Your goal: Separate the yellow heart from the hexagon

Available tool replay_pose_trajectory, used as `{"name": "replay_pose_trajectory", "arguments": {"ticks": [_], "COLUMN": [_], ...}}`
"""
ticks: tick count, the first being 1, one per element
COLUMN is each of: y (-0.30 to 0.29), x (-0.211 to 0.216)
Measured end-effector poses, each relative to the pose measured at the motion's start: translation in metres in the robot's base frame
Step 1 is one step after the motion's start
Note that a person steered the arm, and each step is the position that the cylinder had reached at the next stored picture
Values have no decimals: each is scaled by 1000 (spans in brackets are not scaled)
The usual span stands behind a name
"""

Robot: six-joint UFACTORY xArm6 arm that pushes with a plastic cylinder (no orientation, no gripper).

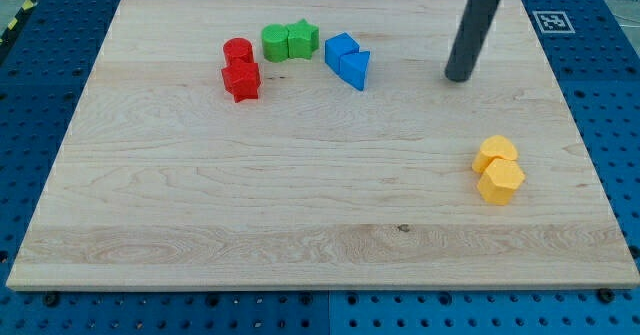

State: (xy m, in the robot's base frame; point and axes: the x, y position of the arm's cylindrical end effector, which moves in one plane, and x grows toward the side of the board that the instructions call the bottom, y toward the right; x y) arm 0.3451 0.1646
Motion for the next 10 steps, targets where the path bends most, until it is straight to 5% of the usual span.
{"name": "replay_pose_trajectory", "arguments": {"ticks": [2,5,6,8,10], "y": [-25,94,89,-42,-26], "x": [-38,104,154,142,150]}}
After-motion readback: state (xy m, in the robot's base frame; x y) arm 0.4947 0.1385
